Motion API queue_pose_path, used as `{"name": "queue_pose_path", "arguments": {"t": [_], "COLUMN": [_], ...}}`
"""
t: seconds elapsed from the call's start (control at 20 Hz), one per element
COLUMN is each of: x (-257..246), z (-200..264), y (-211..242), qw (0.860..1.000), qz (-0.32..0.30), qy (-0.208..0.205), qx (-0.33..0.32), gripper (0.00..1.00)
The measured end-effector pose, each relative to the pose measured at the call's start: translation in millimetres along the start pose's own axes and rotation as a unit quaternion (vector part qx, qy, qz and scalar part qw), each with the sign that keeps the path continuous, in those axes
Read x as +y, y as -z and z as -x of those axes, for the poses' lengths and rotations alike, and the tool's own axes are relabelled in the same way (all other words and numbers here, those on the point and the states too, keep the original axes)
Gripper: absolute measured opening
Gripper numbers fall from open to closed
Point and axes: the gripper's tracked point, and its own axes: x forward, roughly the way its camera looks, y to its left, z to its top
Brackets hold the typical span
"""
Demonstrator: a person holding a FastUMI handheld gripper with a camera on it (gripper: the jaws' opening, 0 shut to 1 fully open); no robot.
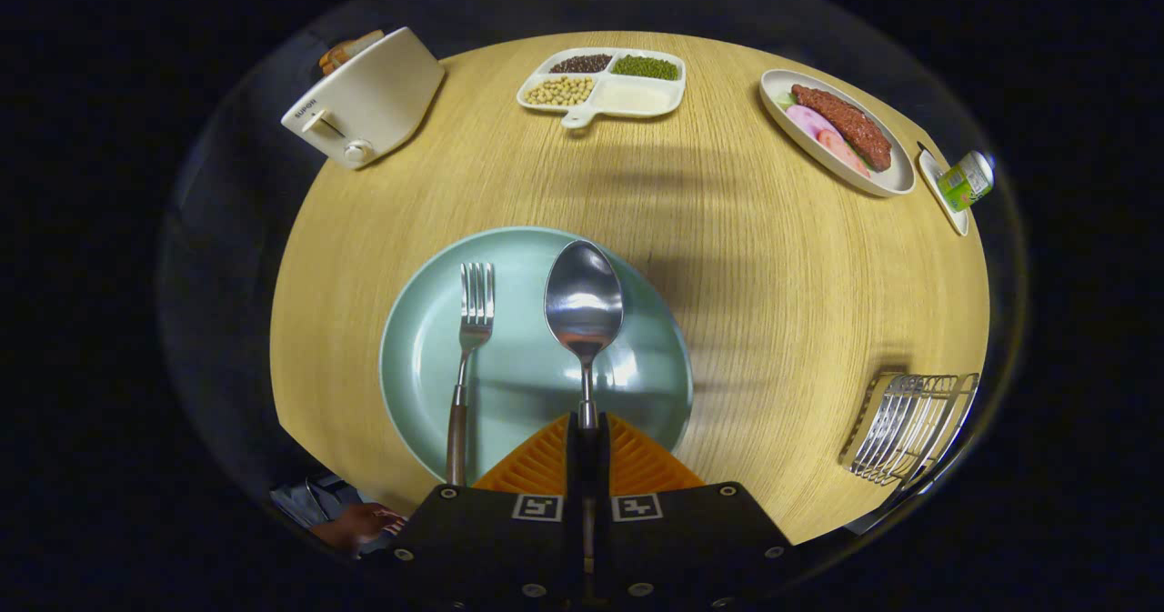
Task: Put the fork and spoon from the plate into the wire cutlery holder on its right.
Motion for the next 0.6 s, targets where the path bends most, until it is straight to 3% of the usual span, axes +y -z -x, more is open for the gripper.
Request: {"name": "queue_pose_path", "arguments": {"t": [0.25,0.6], "x": [-25.6,-109.8], "z": [64.6,125.5], "y": [-11.5,1.2], "qw": [0.997,0.989], "qz": [-0.023,-0.081], "qy": [-0.002,0.044], "qx": [-0.067,-0.112], "gripper": [0.05,0.05]}}
